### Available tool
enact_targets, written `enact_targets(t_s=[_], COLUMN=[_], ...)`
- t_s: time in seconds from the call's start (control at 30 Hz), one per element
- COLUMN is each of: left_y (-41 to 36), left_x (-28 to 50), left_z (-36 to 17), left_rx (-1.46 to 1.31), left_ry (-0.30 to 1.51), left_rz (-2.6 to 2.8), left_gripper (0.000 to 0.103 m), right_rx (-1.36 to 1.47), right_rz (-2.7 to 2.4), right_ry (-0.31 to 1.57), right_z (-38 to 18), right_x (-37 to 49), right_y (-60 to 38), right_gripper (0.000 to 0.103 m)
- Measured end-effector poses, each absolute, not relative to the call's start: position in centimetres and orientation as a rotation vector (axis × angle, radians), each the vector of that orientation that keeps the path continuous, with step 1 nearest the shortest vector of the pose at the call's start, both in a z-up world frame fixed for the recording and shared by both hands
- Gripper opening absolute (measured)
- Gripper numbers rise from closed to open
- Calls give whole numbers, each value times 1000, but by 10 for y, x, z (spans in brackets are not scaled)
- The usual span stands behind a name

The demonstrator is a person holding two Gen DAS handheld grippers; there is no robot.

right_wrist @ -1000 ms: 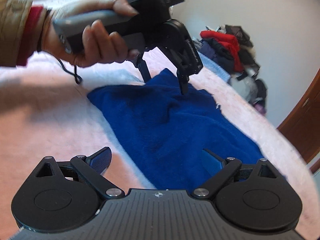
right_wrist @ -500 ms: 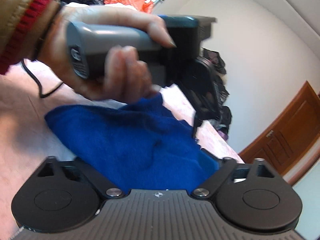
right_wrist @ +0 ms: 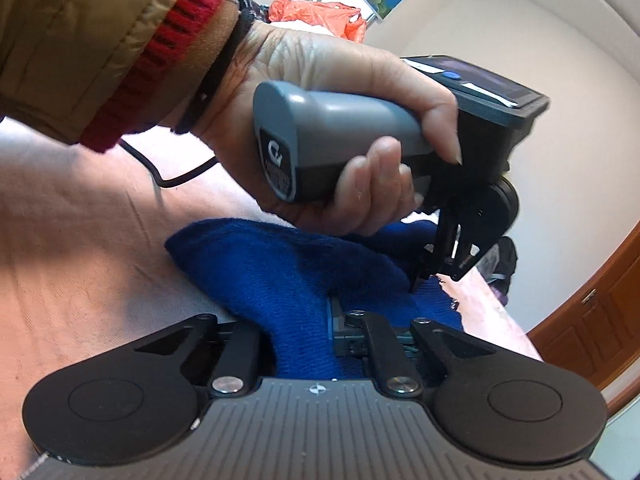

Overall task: Fold small clothes
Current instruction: 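Grasp the folded sweater's edge with the left gripper while the right gripper grasps beside it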

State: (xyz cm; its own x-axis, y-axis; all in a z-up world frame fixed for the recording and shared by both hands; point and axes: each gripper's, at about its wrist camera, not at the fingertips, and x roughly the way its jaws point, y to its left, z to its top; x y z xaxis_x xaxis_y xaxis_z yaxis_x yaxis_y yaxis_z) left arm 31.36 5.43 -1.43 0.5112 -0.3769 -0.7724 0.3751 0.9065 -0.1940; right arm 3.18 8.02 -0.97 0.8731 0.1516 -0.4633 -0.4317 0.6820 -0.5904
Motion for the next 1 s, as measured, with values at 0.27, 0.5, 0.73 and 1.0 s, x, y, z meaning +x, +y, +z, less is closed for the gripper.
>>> enact_targets(t_s=[0.27, 0.5, 0.73, 1.0], left_y=[27, 16, 6, -11], left_x=[289, 276, 270, 259], left_z=[0, 10, 20, 35], left_rx=[184, 250, 277, 305], left_ry=[854, 820, 799, 764], left_rz=[-363, -330, -309, -305], left_gripper=[16, 15, 15, 15], right_rx=[-620, -525, -441, -354], right_rz=[381, 395, 398, 370], right_ry=[411, 409, 402, 392], right_z=[13, 26, 38, 41], right_x=[22, 23, 29, 16], right_y=[61, 35, 14, -14], right_gripper=[6, 6, 6, 5])
